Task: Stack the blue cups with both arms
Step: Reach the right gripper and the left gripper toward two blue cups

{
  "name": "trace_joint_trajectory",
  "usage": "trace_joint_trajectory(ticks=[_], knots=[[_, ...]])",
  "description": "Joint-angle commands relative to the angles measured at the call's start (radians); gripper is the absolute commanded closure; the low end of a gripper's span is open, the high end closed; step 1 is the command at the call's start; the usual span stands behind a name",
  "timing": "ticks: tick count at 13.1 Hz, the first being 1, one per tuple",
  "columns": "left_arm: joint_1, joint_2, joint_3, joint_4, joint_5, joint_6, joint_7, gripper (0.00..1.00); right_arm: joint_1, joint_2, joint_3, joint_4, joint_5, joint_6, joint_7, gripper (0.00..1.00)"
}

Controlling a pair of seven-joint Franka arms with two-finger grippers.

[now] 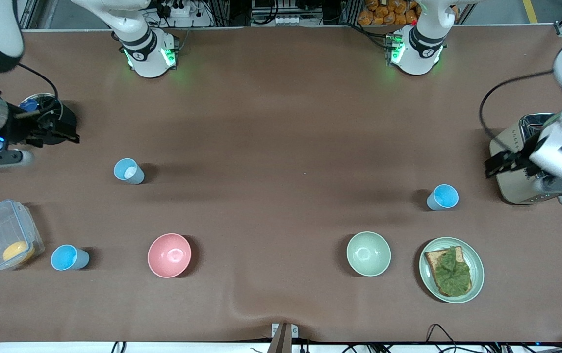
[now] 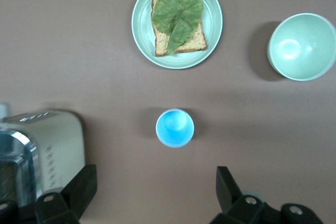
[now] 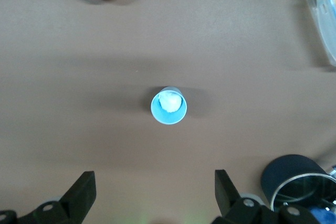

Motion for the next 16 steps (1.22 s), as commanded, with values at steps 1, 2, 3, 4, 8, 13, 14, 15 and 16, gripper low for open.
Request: trace_joint_trajectory(ticks=[1,2,3,4,8,13,14,15,16], knots=[[0.027,0.026,-0.003,-0.092,0.02,0.128,0.005,0.0,-0.03,-0.03,0.009,-0.14,0.01,0.119,-0.012,0.0],[0.04,0.069,-0.003,-0.088,0.022,0.154,0.006,0.0,-0.032,-0.03,0.009,-0.18,0.009,0.165,-0.012,0.0],[0.043,0.095,-0.004,-0.094,0.02,0.184,0.005,0.0,-0.032,-0.026,0.009,-0.217,0.006,0.209,-0.012,0.0],[0.044,0.103,-0.004,-0.111,0.019,0.21,0.002,0.0,-0.032,-0.021,0.009,-0.257,-0.001,0.267,-0.012,0.0],[0.066,0.129,-0.008,-0.212,0.017,0.342,0.002,0.0,-0.027,0.037,0.009,-0.346,-0.008,0.432,-0.012,0.0],[0.066,0.198,-0.008,-0.221,0.017,0.35,0.014,0.0,-0.032,0.103,0.009,-0.406,-0.039,0.568,-0.014,0.0],[0.066,0.212,-0.008,-0.223,0.017,0.35,0.017,0.0,-0.032,0.115,0.009,-0.43,-0.039,0.614,-0.015,0.0],[0.066,0.226,-0.008,-0.223,0.017,0.35,0.017,0.0,-0.033,0.129,0.009,-0.441,-0.039,0.645,-0.015,0.0],[0.067,0.235,-0.008,-0.223,0.017,0.35,0.018,0.0,-0.038,0.143,0.009,-0.44,-0.039,0.654,-0.023,0.0]])
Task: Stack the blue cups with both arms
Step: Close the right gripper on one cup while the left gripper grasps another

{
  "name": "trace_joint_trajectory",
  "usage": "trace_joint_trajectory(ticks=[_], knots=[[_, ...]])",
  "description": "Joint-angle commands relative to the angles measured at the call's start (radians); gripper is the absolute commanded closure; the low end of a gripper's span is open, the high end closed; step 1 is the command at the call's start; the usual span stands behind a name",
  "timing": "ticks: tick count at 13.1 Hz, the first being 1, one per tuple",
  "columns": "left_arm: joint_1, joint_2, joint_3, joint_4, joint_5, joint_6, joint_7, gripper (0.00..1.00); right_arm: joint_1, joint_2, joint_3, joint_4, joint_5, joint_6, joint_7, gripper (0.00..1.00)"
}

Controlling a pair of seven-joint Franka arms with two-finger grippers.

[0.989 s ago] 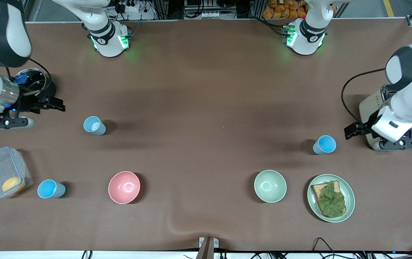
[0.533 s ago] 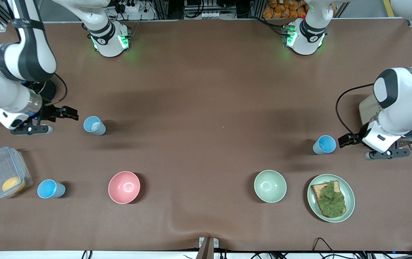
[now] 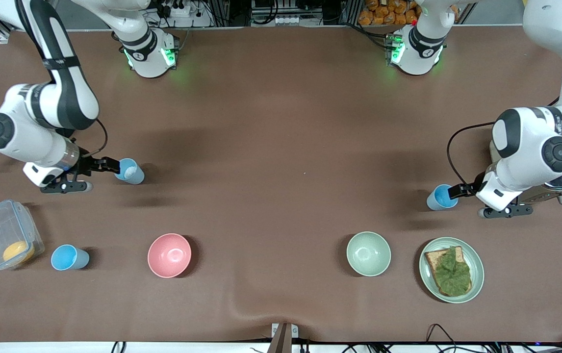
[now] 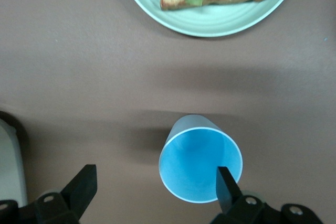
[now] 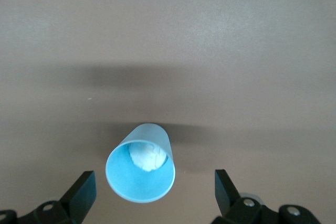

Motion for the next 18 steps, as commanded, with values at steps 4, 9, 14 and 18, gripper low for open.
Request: trace_joint_trajectory(ticks=[4,9,14,18], knots=[[0.011,0.067,-0.006,-0.002,0.017,0.049,0.017,0.08,-0.054,0.041,0.011,-0.018,-0.013,0.069,-0.079,0.0],[-0.005,0.092,-0.006,0.007,0.017,0.067,0.005,0.94,-0.08,0.07,0.011,-0.032,-0.013,0.093,-0.113,0.0],[0.011,0.061,-0.008,0.007,0.017,0.063,0.018,1.0,-0.08,0.07,0.013,-0.084,-0.011,0.14,-0.113,0.0],[0.011,0.023,-0.009,0.033,0.008,0.012,0.017,1.0,-0.078,0.073,0.013,-0.099,-0.003,0.149,-0.111,0.0]])
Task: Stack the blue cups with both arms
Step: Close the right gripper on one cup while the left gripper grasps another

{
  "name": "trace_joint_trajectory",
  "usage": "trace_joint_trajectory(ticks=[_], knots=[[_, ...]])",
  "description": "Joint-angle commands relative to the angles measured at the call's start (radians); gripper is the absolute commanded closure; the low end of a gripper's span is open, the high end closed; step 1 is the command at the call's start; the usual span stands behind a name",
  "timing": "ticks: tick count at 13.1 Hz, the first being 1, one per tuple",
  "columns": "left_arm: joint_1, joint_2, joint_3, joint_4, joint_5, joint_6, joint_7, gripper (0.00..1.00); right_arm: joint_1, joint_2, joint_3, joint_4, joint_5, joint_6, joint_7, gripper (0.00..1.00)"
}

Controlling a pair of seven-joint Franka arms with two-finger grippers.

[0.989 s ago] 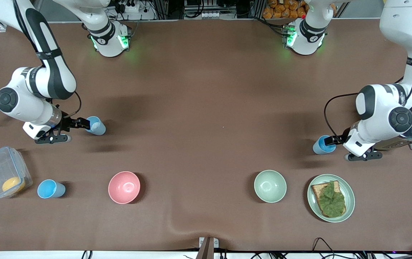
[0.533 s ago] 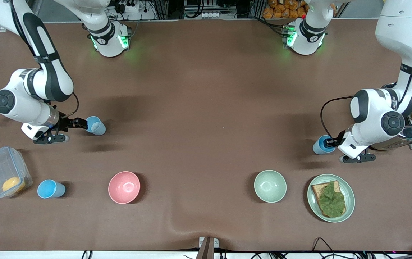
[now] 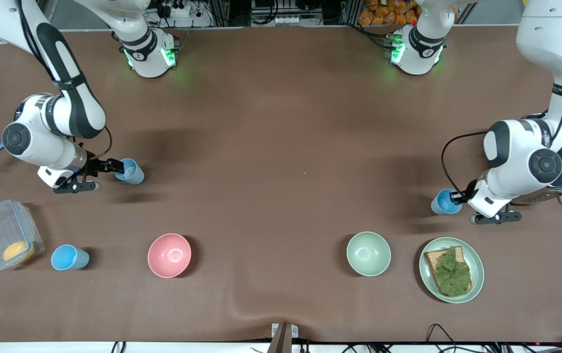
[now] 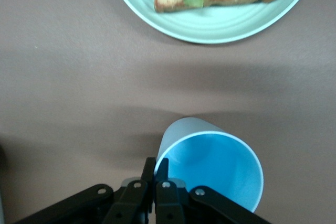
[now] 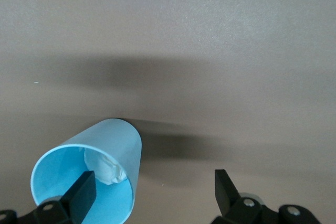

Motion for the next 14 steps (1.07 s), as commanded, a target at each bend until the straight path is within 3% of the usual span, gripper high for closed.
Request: trace_joint_trajectory(ticks=[1,2,3,7,8,14], knots=[[0.009,-0.045,-0.006,0.02,0.006,-0.065,0.018,1.0,-0.018,0.004,0.016,-0.018,0.0,0.022,-0.009,0.0],[0.009,-0.055,-0.006,0.036,0.003,-0.089,0.018,1.0,-0.015,0.009,0.018,-0.018,0.003,0.027,-0.009,0.06],[0.007,-0.065,-0.007,0.054,0.003,-0.115,0.017,1.0,-0.015,0.013,0.018,-0.018,0.003,0.031,-0.009,0.2],[0.003,-0.065,-0.01,0.162,-0.017,-0.241,0.015,1.0,-0.012,0.013,0.021,-0.016,0.012,0.03,-0.005,0.91],[0.001,-0.064,-0.01,0.186,-0.024,-0.267,0.015,1.0,-0.011,0.013,0.021,-0.016,0.025,0.028,0.0,1.0],[-0.002,-0.065,-0.029,0.258,-0.029,-0.329,0.014,1.0,0.018,0.006,0.025,0.011,0.063,0.004,0.006,1.0]])
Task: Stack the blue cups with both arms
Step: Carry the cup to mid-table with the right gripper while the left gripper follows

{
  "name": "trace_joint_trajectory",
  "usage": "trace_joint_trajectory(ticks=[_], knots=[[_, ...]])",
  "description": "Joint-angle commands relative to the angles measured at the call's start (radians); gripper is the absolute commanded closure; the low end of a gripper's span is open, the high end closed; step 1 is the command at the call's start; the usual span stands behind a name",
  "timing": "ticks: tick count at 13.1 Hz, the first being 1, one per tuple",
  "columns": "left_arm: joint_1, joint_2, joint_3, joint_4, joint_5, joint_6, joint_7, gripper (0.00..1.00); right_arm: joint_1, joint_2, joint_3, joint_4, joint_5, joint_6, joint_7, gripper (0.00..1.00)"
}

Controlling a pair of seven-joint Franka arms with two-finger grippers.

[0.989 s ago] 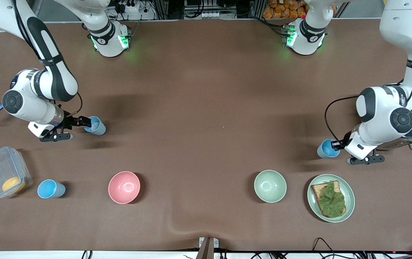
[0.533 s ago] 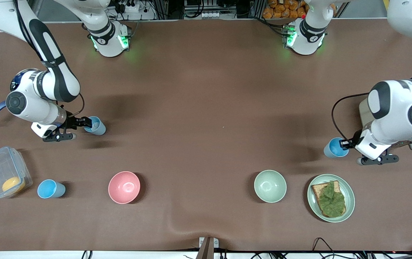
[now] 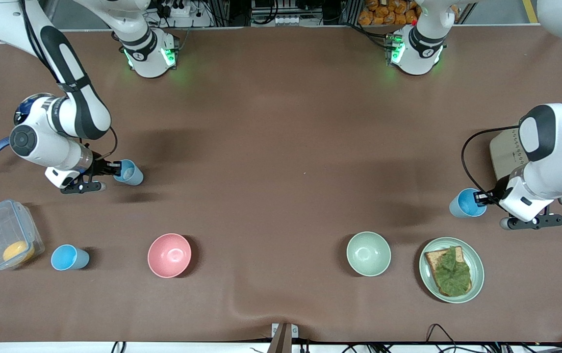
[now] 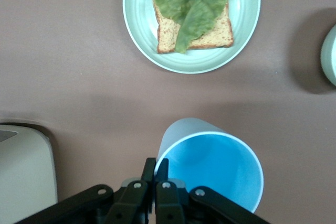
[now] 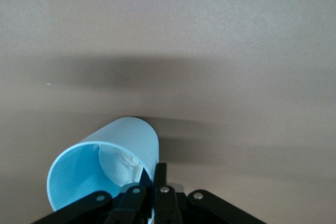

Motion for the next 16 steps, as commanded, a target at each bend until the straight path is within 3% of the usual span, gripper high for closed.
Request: trace_joint_trajectory(ticks=[1,7,16], knots=[[0.003,-0.005,-0.021,0.035,-0.022,-0.039,0.011,1.0,0.024,-0.015,0.005,0.03,0.033,-0.037,0.004,1.0],[-0.007,-0.001,-0.066,0.148,-0.018,-0.126,-0.002,1.0,0.111,-0.024,0.006,0.141,0.05,-0.143,0.044,1.0],[-0.093,0.057,-0.063,0.176,-0.004,-0.123,-0.118,1.0,0.508,-0.021,0.005,0.242,0.075,-0.178,0.671,1.0]])
